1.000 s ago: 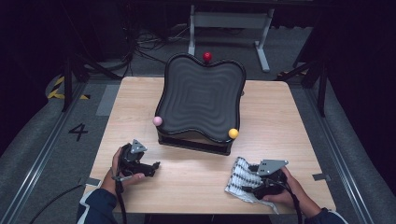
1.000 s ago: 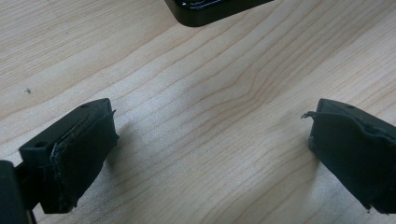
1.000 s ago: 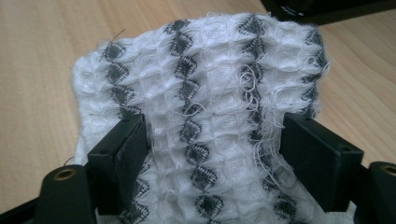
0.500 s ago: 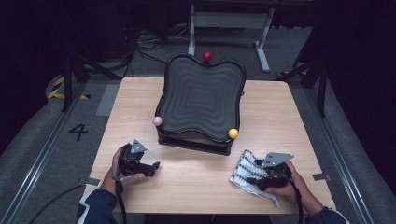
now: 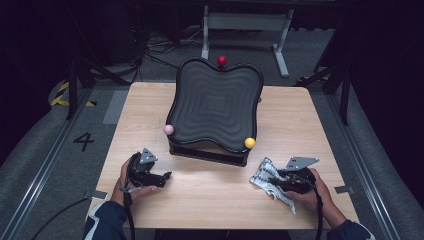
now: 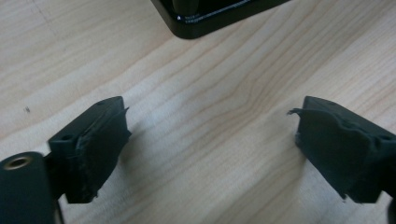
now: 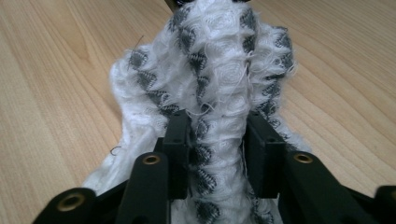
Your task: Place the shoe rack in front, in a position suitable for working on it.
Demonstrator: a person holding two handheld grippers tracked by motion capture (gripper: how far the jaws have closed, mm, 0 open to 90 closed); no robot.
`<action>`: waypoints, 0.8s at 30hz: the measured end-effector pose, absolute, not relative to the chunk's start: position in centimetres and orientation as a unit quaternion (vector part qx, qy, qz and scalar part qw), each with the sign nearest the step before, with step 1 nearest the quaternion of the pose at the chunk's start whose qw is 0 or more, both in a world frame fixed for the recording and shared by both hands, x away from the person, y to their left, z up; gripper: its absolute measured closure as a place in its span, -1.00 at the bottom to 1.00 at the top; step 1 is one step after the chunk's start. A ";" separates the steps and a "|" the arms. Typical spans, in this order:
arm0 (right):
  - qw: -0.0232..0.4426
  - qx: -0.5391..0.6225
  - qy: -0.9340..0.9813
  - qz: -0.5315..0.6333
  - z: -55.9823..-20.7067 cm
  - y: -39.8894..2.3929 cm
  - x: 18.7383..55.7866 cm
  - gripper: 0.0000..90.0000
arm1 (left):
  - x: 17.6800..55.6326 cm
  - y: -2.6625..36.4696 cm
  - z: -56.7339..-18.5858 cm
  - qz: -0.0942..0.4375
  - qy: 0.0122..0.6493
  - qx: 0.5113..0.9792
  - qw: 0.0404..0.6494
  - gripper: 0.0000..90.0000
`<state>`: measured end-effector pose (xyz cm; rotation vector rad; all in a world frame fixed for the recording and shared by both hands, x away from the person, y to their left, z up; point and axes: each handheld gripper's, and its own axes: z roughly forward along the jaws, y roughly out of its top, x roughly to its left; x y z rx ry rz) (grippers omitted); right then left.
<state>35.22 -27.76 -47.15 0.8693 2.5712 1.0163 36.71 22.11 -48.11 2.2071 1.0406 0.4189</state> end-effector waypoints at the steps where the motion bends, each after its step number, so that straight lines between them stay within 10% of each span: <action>1: 0.121 0.300 0.880 0.348 -47.1 -27.8 35.2 0.55 | 36.8 22.1 -48.0 0.153 0.403 0.840 0.329 -0.65; 24: 0.147 0.299 0.874 0.352 -47.3 -27.9 35.0 0.75 | 41.7 19.6 -45.7 0.215 0.403 0.795 0.399 -0.32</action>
